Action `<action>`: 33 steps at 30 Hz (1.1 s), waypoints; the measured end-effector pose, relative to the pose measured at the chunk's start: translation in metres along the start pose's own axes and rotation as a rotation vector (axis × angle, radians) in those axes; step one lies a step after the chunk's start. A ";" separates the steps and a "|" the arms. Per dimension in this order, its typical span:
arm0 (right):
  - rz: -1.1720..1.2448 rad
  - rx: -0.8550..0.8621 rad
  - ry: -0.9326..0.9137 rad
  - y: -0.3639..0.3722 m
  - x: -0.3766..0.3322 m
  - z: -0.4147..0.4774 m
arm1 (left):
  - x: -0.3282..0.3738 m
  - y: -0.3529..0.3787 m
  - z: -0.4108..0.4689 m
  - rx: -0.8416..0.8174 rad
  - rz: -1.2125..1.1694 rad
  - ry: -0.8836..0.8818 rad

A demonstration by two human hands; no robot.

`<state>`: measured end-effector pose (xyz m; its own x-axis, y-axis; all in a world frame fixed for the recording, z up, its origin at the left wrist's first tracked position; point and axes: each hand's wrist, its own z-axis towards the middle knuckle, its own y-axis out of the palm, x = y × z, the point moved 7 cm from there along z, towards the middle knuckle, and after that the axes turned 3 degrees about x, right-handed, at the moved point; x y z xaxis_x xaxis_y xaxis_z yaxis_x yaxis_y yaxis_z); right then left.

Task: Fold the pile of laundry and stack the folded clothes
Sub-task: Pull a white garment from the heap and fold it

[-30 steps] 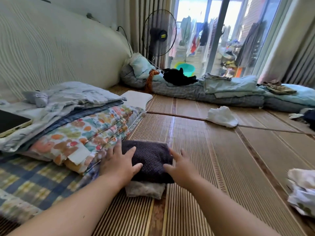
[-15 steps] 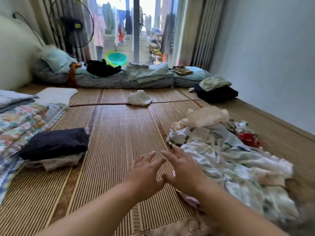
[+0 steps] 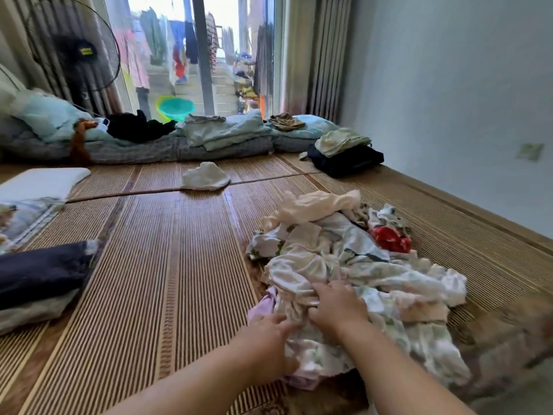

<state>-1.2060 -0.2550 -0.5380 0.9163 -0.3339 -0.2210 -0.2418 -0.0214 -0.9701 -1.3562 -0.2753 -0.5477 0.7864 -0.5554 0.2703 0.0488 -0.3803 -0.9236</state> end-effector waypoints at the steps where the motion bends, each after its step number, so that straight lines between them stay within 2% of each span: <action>1: 0.049 -0.008 0.038 -0.001 0.001 0.005 | -0.002 0.006 -0.002 -0.076 0.023 0.033; 4: 0.240 -0.038 0.039 -0.018 -0.002 0.016 | -0.008 0.003 -0.013 -0.149 0.036 0.083; 8: 0.562 0.096 -0.083 -0.092 -0.026 0.011 | -0.015 -0.049 -0.027 0.133 -0.234 -0.012; 11: 0.680 0.139 -0.176 -0.154 -0.065 -0.010 | -0.016 -0.106 -0.042 0.369 -0.449 0.008; 16: 0.966 0.154 -0.282 -0.234 -0.133 -0.059 | -0.010 -0.178 -0.082 0.508 -0.940 0.142; 18: 1.017 0.174 -0.315 -0.255 -0.156 -0.080 | -0.012 -0.203 -0.107 0.596 -1.020 0.171; 20: 1.066 0.208 -0.349 -0.272 -0.177 -0.099 | -0.014 -0.232 -0.138 0.768 -0.808 0.163; 22: 1.136 0.248 -0.350 -0.282 -0.192 -0.115 | -0.018 -0.257 -0.169 0.915 -0.400 0.082; 23: 1.168 0.260 -0.340 -0.284 -0.196 -0.120 | -0.024 -0.264 -0.180 0.935 -0.282 0.046; 26: 1.252 0.253 -0.339 -0.280 -0.207 -0.129 | -0.063 -0.281 -0.208 0.912 -0.231 -0.083; 27: 1.207 0.274 -0.334 -0.276 -0.210 -0.130 | -0.077 -0.288 -0.218 0.911 -0.245 -0.120; 28: 1.115 0.285 -0.336 -0.272 -0.213 -0.131 | -0.087 -0.294 -0.227 0.897 -0.242 -0.142; 30: 0.940 0.176 -0.388 -0.255 -0.231 -0.140 | -0.092 -0.305 -0.237 0.810 -0.165 -0.147; 31: 0.871 0.099 -0.423 -0.244 -0.241 -0.145 | -0.089 -0.310 -0.239 0.749 -0.068 -0.145; 33: 0.702 0.061 -0.515 -0.226 -0.264 -0.157 | -0.080 -0.318 -0.245 0.662 0.140 -0.134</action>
<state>-1.4435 -0.3098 -0.2443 0.5959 0.2172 -0.7731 -0.8006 0.0847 -0.5932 -1.5850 -0.2908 -0.2087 0.8799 -0.4542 0.1399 0.2737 0.2437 -0.9304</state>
